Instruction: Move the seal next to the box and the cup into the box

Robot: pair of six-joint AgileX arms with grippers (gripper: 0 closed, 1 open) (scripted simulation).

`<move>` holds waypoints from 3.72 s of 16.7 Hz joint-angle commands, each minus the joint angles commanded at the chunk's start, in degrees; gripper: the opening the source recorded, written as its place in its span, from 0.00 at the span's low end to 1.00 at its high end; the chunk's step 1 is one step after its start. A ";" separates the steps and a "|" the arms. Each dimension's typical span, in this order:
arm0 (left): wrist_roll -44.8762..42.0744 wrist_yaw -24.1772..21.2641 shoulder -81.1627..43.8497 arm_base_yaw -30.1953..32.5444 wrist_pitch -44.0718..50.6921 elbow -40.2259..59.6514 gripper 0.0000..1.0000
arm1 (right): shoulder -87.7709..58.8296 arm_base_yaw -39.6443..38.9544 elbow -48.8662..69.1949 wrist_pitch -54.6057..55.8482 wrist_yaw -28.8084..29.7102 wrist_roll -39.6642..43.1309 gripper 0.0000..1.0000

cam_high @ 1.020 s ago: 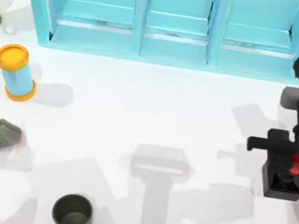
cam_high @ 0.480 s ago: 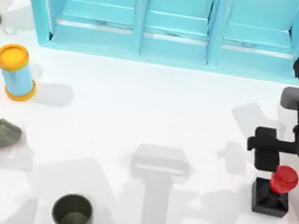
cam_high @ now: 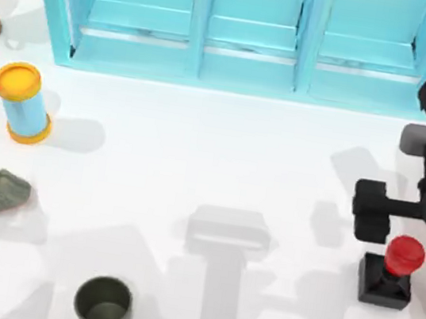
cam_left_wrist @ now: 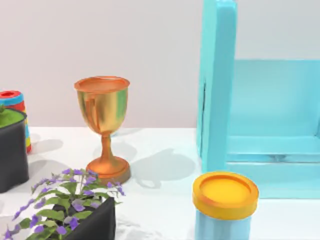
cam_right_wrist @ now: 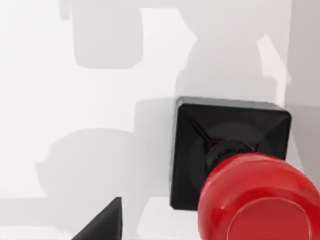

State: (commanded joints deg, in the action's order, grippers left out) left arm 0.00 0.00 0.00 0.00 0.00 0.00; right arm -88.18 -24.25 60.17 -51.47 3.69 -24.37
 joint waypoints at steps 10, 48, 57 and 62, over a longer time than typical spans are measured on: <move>0.00 0.00 0.00 0.00 0.00 0.00 1.00 | 0.98 0.30 18.85 -19.77 -0.17 0.07 1.00; 0.00 0.00 0.00 0.00 0.00 0.00 1.00 | -41.85 -39.56 41.46 -10.03 -3.54 -40.59 1.00; 0.00 0.00 0.00 0.00 0.00 0.00 1.00 | -41.85 -39.56 41.46 -10.03 -3.54 -40.59 0.55; 0.00 0.00 0.00 0.00 0.00 0.00 1.00 | -41.85 -39.56 41.46 -10.03 -3.54 -40.59 0.17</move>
State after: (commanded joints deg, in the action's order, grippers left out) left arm 0.00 0.00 0.00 0.00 0.00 0.00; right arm -130.03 -63.80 101.63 -61.50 0.14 -64.97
